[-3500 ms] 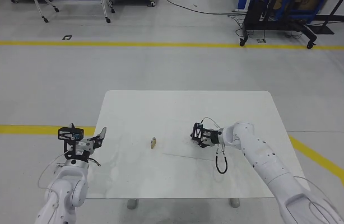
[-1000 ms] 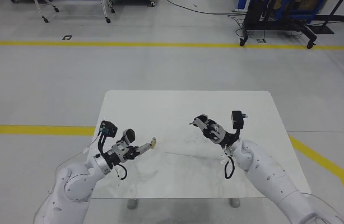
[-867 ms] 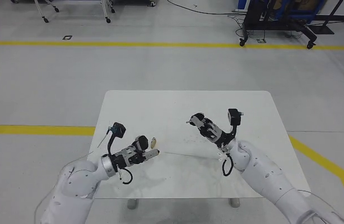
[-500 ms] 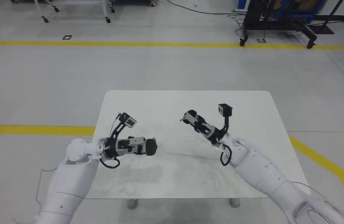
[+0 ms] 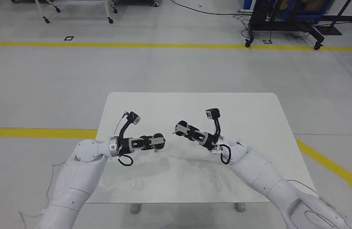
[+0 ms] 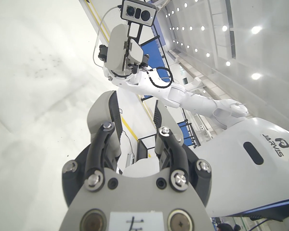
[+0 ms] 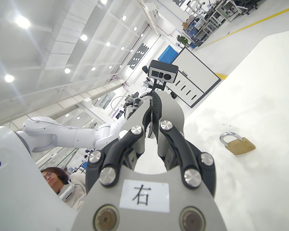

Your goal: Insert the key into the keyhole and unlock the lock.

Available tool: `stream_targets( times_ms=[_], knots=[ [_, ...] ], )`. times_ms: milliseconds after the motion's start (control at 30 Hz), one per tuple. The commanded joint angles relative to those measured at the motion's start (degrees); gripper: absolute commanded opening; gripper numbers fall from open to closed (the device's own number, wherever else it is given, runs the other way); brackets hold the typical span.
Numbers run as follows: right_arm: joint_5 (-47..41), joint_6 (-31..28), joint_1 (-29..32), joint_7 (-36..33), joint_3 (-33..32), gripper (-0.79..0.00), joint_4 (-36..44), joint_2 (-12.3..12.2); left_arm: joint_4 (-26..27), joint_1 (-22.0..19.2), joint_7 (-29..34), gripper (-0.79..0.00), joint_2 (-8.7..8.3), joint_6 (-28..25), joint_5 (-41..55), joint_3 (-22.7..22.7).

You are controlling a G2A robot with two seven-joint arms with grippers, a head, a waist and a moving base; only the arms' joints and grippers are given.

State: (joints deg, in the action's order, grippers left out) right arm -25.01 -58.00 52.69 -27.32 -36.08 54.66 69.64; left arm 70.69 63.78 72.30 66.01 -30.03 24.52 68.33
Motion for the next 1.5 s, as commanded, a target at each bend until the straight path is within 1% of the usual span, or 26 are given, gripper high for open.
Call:
stream_targets(
  times_ms=[0, 100, 200, 233, 333, 400, 633, 800, 867, 933, 1000, 1067, 1333, 1467],
  knots=[
    [-2.3, 0.0, -0.2, -3.9, -0.7, -0.785, -1.1, 0.8, 0.7, 0.2, -1.0, -0.502, -0.03, -0.2, -1.0, -0.3],
    [-3.9, 0.0, -0.4, -7.7, -1.6, -0.785, -2.7, 1.9, 1.4, 0.4, -1.9, -0.489, -0.09, -0.5, -2.2, -0.7],
    [-4.6, 0.0, -0.7, -10.3, -2.4, -0.785, -4.5, 3.0, 2.0, 0.6, -3.6, -0.462, -0.17, -0.8, -3.6, -0.8],
    [-4.7, 0.0, -0.8, -11.0, -2.6, -0.785, -5.1, 3.4, 2.2, 0.7, -4.2, -0.465, -0.21, -0.9, -4.3, -0.8],
    [-4.8, 0.0, -1.0, -12.5, -3.3, -0.785, -6.4, 4.4, 2.7, 1.0, -6.0, -0.486, -0.28, -0.9, -5.7, -0.9],
    [-4.0, 0.0, -1.3, -12.9, -4.1, -0.785, -7.9, 5.1, 3.4, 1.3, -7.3, -0.514, -0.36, -1.1, -7.2, -1.0],
    [1.5, 0.0, -1.5, -10.1, -6.3, -0.785, -10.5, 6.9, 5.4, 2.7, -14.0, -0.576, -0.44, -0.9, -12.9, -1.5],
    [4.0, 0.0, -1.0, -10.0, -7.2, -0.785, -10.8, 7.9, 6.2, 3.1, -15.4, -0.573, -0.51, 0.4, -13.5, -1.9],
    [4.3, 0.0, -1.0, -10.6, -7.7, -0.785, -11.1, 8.2, 6.2, 3.1, -15.6, -0.588, -0.54, 0.7, -13.6, -2.0],
    [4.5, 0.0, -0.9, -11.2, -8.2, -0.785, -11.3, 8.5, 6.1, 3.0, -16.0, -0.628, -0.57, 1.0, -13.8, -2.1],
    [4.7, 0.0, -0.8, -11.7, -8.7, -0.785, -11.4, 8.7, 6.0, 2.9, -16.5, -0.650, -0.59, 1.4, -14.1, -2.1],
    [4.8, 0.0, -0.7, -12.1, -9.3, -0.785, -11.5, 8.9, 5.8, 2.8, -17.1, -0.643, -0.64, 1.7, -14.9, -2.2],
    [4.8, 0.0, 0.3, -13.6, -12.5, -0.785, -10.9, 9.3, 6.0, 2.9, -18.0, -0.566, -0.79, 2.0, -16.2, -2.6],
    [4.8, 0.0, 0.7, -14.8, -13.7, -0.785, -10.7, 9.6, 6.0, 2.9, -18.2, -0.573, -0.87, 1.9, -16.5, -2.8]
  ],
)
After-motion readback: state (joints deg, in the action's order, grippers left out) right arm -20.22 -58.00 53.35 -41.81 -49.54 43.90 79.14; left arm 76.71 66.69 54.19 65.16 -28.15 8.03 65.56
